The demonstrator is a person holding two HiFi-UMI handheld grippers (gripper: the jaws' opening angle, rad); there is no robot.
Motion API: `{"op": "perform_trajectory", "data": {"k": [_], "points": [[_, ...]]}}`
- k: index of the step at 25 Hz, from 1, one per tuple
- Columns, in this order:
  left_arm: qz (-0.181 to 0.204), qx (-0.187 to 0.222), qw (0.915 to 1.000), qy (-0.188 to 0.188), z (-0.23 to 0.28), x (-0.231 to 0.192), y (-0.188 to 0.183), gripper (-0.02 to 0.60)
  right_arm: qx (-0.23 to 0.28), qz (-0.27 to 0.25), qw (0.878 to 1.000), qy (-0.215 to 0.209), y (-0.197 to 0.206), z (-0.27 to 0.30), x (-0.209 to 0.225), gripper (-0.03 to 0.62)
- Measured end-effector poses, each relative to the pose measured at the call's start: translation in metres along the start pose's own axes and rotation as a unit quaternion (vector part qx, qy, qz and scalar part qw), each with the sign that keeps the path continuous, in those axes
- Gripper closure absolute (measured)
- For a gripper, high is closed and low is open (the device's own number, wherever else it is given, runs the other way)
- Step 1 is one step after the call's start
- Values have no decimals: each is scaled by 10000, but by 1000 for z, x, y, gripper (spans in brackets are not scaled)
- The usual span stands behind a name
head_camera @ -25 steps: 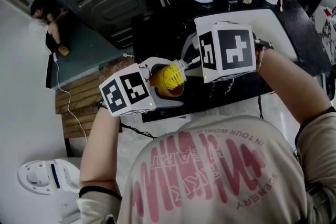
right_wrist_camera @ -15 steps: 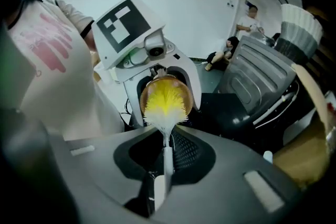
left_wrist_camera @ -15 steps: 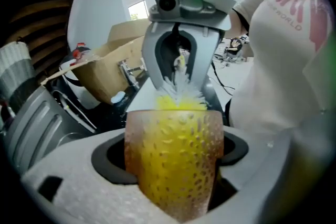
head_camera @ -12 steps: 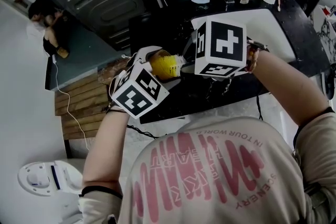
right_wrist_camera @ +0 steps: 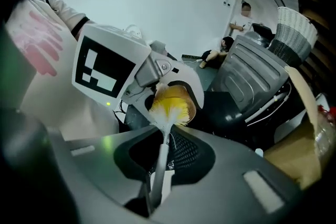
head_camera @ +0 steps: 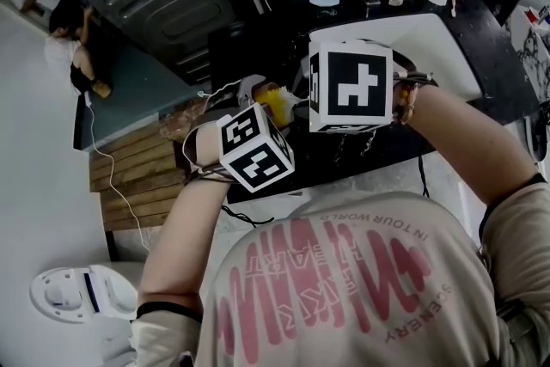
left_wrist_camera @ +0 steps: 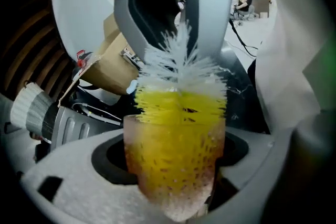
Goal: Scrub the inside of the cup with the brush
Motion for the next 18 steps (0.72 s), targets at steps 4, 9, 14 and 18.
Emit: {"op": "perform_trajectory", "data": {"k": [4,9,14,18], "points": [[403,-446,9982,-81,6,2,5,178,-77,-43,10000,21,1,1,1,546],[884,-753,9931,-133,10,6,13,178,-83,-36,10000,17,2,0,4,546],[1124,-881,9894,-259,10,1,18,178,-84,-8,10000,-43,3,0,7,546],[1003,-960,9896,-383,10,-9,28,178,20,44,10000,2,2,-6,13,548]]}}
Point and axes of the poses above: the fingertips, and each gripper's own axes: z forward along the fingers, x to its right, y out of its underside, the point moved 8 cm from there along -z, backward along the fingers, and after that the axes turned 4 degrees about y, right-handed, at the moved point
